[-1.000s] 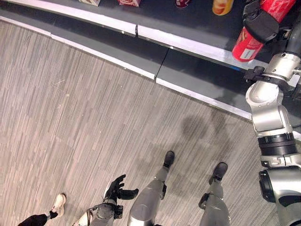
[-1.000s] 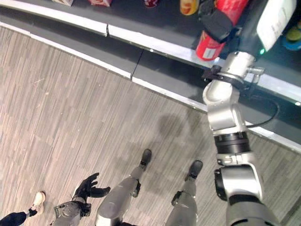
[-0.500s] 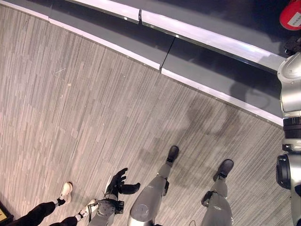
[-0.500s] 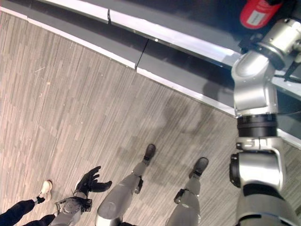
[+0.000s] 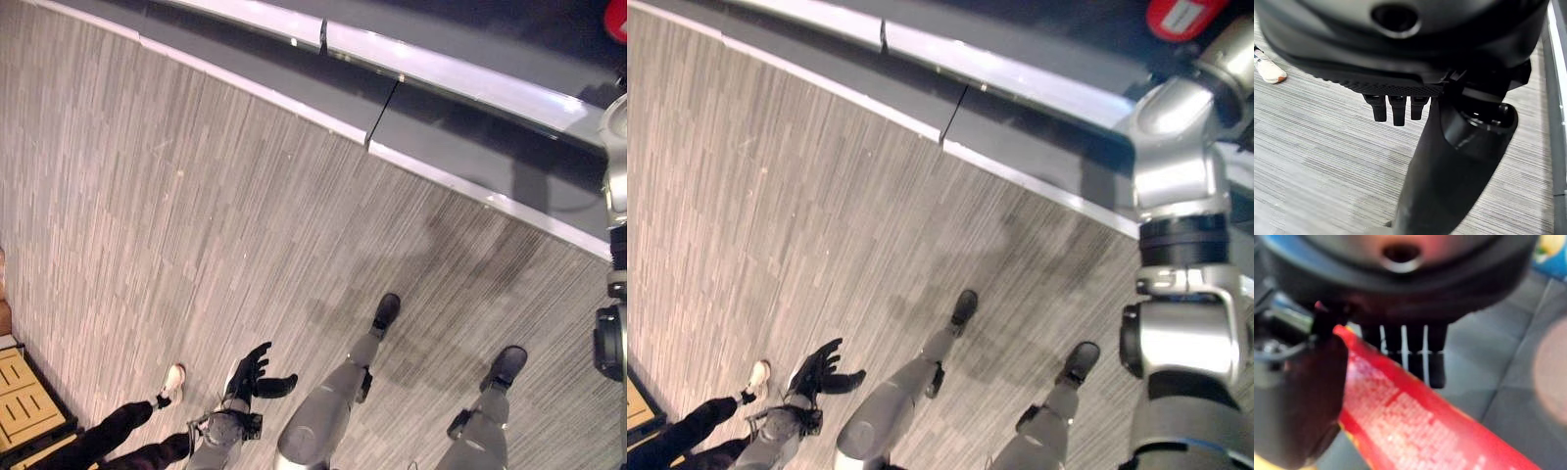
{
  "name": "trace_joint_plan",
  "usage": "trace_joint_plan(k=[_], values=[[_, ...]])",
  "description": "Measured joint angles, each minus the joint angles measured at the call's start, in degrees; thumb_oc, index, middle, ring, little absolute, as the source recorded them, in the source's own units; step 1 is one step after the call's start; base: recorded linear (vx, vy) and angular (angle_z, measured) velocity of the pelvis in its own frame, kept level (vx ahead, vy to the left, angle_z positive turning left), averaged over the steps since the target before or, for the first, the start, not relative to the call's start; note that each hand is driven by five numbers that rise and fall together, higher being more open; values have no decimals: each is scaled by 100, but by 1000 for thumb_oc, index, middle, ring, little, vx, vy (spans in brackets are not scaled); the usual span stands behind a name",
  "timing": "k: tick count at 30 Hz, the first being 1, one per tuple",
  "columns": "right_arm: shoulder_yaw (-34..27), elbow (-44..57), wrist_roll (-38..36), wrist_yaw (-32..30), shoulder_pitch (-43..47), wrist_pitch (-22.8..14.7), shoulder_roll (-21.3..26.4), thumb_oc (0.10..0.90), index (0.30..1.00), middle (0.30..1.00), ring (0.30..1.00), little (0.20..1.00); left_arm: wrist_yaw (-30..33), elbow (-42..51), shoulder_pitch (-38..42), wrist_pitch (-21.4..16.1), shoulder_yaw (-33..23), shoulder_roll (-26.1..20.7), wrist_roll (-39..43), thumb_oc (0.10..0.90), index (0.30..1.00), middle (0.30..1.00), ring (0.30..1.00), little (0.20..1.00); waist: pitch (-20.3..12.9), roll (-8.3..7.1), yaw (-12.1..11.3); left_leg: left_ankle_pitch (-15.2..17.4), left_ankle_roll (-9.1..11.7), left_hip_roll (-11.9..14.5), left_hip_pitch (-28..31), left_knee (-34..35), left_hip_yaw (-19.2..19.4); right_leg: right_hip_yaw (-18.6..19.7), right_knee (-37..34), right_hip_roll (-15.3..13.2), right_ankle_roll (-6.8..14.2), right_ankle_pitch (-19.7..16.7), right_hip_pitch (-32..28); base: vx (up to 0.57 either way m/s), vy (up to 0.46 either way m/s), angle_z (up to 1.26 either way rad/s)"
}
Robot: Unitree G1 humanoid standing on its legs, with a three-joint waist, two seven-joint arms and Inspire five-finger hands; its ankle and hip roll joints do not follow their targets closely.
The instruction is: Put the goods on the table back onto the shelves and tidy them up.
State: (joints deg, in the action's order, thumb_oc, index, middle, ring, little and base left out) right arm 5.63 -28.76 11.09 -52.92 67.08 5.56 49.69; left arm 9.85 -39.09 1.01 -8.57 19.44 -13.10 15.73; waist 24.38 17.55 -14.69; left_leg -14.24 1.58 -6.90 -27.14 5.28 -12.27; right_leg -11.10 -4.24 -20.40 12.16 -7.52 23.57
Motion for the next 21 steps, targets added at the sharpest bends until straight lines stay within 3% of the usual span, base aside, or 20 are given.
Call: trace_joint_plan(k=[6, 11, 21], values=[[119, -4, 5, 0, 11, 41, 64, 400, 300, 300, 300, 300, -3, 134, 19, -32, 5, -14, -2, 800, 900, 900, 900, 900, 6, -8, 38, 1, 2, 2, 83, 0, 65, 18, -83, 23, 6, -70, -118, 0, -7, -2], [119, -8, 66, -3, 9, 212, 65, 400, 300, 300, 300, 300, -3, 127, 19, -26, 8, -14, -7, 800, 900, 900, 900, 900, 9, -13, 291, 1, 2, 8, 84, 0, 73, 26, -83, 29, 29, -98, -113, 0, 0, 0], [125, -268, 101, -8, 1, 264, 85, 400, 300, 300, 300, 300, -2, 122, 19, -22, 9, -14, -7, 800, 900, 900, 900, 900, 12, -16, 297, 83, 108, 16, 40, 1, 83, 44, -87, 25, 81, -194, -26, 0, -1, -1]])
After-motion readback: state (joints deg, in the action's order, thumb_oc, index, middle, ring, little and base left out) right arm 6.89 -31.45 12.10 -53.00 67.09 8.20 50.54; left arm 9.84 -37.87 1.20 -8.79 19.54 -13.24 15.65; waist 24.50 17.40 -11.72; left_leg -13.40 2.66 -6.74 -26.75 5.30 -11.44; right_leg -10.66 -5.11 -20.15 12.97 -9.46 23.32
